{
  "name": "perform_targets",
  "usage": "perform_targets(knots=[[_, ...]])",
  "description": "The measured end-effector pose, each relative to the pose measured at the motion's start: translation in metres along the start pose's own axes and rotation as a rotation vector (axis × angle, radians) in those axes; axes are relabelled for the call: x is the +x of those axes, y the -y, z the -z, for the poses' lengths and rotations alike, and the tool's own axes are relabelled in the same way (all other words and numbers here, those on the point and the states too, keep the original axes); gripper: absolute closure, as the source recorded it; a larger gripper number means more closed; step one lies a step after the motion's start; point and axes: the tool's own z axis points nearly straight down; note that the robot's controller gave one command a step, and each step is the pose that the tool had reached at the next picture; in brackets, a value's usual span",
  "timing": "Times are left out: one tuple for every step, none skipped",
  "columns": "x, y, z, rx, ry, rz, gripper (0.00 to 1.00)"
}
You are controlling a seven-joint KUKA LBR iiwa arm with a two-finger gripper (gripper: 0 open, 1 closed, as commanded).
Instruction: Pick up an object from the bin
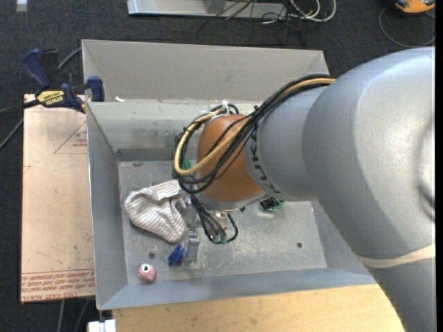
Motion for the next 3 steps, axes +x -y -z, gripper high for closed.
perform_targets(knots=[[0.024, -0.011, 0.091, 0.004, -0.006, 0.121, 0.00], [0.031, -0.014, 0.011, -0.001, 0.005, 0.146, 0.00], [0.040, -0.053, 0.010, 0.002, -0.004, 0.486, 1.00]])
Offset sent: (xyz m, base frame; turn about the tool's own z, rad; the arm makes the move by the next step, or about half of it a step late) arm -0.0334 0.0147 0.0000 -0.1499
